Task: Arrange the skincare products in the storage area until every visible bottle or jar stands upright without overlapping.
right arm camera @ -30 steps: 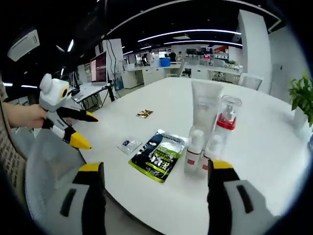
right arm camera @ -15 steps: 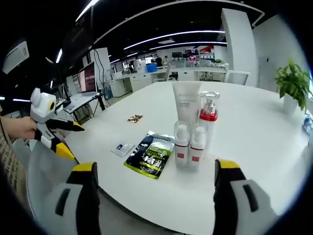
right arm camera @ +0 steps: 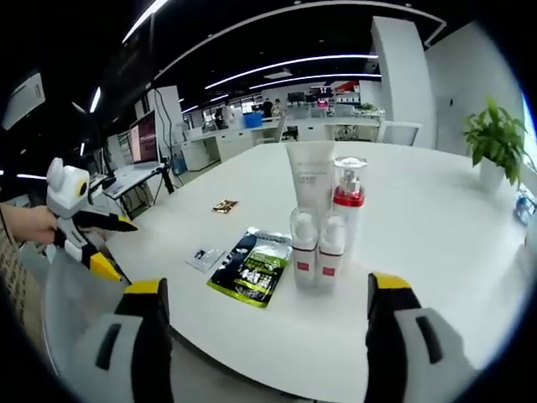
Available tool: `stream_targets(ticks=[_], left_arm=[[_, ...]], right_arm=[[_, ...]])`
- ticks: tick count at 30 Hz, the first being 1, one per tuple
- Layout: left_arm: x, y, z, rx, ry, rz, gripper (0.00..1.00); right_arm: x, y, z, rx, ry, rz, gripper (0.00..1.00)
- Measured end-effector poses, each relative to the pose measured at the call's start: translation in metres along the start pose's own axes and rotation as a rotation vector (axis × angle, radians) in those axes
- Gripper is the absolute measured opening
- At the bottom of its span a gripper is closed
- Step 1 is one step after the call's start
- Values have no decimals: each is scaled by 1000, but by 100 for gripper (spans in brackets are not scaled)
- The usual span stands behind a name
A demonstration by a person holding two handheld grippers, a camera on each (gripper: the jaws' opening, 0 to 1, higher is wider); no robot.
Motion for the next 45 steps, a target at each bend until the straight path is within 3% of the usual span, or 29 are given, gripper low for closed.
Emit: stream_targets(ticks=[9,14,22,33,45], left_arm=[[-5,3,2,-9,-2,-3,97],[-8,6,3,-12,-11,-6,97],[-23,15,6,-36,-29,12,97],[-40,33,28,-18,-101,20,95],[-67,63,43,-56,-111,51,93]], right_arm=[[-4,1,-1,-11,-8,-4,97],[-7,2,-1,-19,-53,-23,94],[-6,3,-3,-44,-50,-22,94],[-4,6,-6,-65,-40,-36,93],[-3,9,-11,-105,-42,-40,91]])
Point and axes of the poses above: the point that each gripper's makers call its tool centre point, and the gripper's own axes: y roughly forward along the fingers, x roughly to its right, z roughly out of its top, the point moved 6 cm from there along -y, roughly backward along the fingers
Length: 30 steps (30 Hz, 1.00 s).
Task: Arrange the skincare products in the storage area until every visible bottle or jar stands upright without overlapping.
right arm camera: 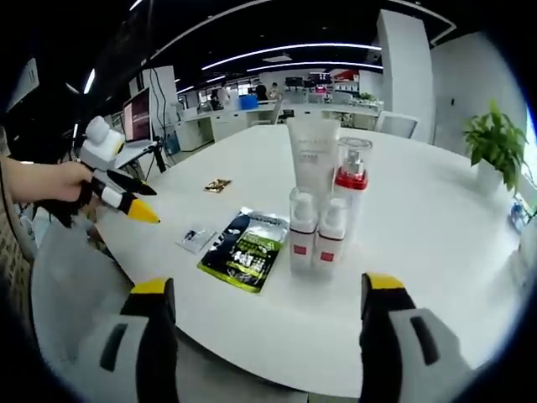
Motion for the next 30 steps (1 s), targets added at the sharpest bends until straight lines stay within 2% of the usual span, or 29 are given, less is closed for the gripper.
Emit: stream_targets(ticks=[8,20,22,24,25,30], left_arm=[[-23,26,20,-23,-22,26,92],[-39,70,40,-69,-25,36,88],[-43,76,44,-75,-41,40,87],[-44,81,48,-81,-122,26,86],[-47,84,53,-73,-135,30,85],[-58,100,63,-96,-91,60,83]], right_arm=[[2,2,-4,-22,10,-5,90],[3,4,-6,-46,23,-12,87],[3,4,-6,-47,27,-15,87],[4,4,-6,-47,26,-24,87],[4,4,-6,-47,27,-26,87],[6,4,-6,-48,37,-34,87]])
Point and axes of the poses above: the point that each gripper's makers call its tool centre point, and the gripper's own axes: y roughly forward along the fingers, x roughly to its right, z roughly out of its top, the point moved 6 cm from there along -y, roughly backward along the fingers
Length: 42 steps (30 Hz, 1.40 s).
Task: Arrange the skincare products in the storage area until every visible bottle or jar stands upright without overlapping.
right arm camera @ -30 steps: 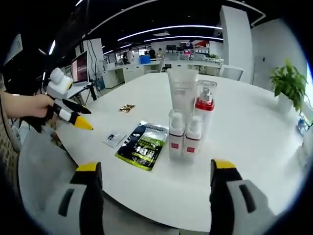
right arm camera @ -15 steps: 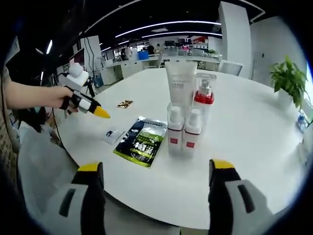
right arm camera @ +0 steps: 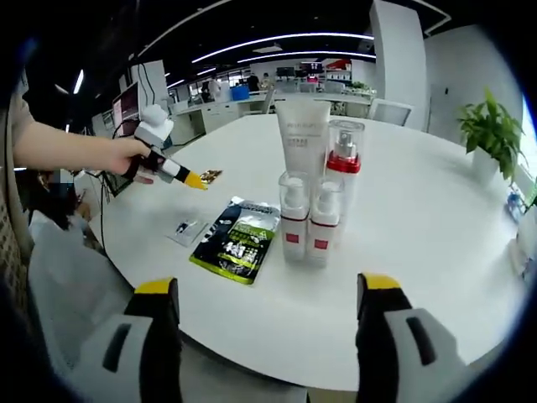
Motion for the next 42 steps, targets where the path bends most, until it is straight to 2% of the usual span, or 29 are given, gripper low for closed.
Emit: stream_targets(ticks=[4,6,9,14,19,25,27,29,30,38,42], left_arm=[[-12,14,16,1,-45,41,81],[-16,20,22,-1,-43,55,80],[-23,31,26,-26,-16,71,77],[-28,39,31,-40,-36,93,71],[-33,43,34,-49,23,143,64],[-30,44,38,-31,18,133,60],[-29,42,39,-27,27,127,53],[-26,41,39,-21,55,104,39],[-26,40,39,-20,69,99,37],[-26,34,37,-28,89,87,36],[-23,28,40,-1,122,70,36]], right_arm=[[1,1,0,-4,-9,-9,87],[0,1,0,-6,-10,-9,87],[2,1,-1,-6,-6,-14,86],[2,1,-1,-8,-2,-20,86],[3,1,-1,-9,6,-25,86],[4,1,-1,-10,7,-30,85],[4,1,-1,-9,9,-32,84],[5,0,-2,-11,13,-36,83],[5,0,-2,-11,12,-38,82],[5,0,-1,-8,9,-36,82],[4,0,-1,-5,13,-27,81]])
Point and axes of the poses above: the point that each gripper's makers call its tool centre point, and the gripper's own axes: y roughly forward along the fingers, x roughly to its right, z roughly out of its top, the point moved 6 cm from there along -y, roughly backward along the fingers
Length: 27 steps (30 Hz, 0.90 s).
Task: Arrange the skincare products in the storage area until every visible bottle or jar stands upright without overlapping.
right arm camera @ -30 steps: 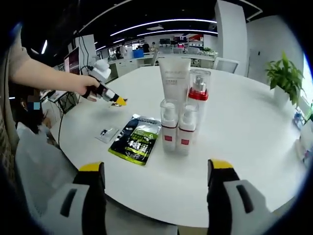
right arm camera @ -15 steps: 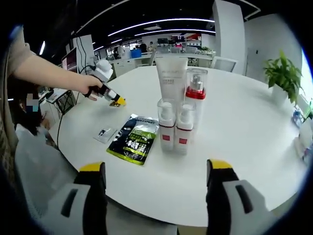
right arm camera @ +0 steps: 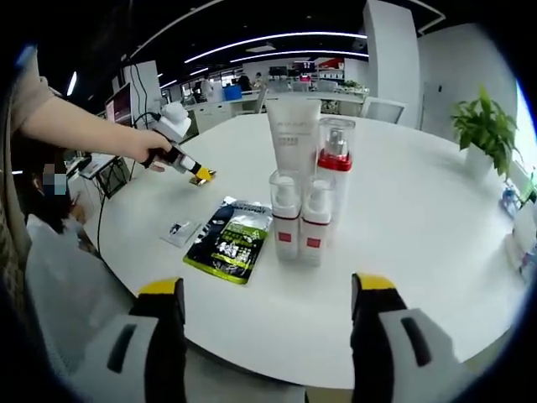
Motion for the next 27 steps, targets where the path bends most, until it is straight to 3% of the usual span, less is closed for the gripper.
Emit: stream_targets(ticks=[7,16,27], left_arm=[[8,-14,10,68,57,-40,36],[35,-44,18,158,152,-111,36],[63,-86,18,235,239,-155,36]], right_arm=[[-2,0,1,5,-9,9,80],[-3,-1,2,23,-15,18,79],[-6,-2,2,39,-27,41,74]])
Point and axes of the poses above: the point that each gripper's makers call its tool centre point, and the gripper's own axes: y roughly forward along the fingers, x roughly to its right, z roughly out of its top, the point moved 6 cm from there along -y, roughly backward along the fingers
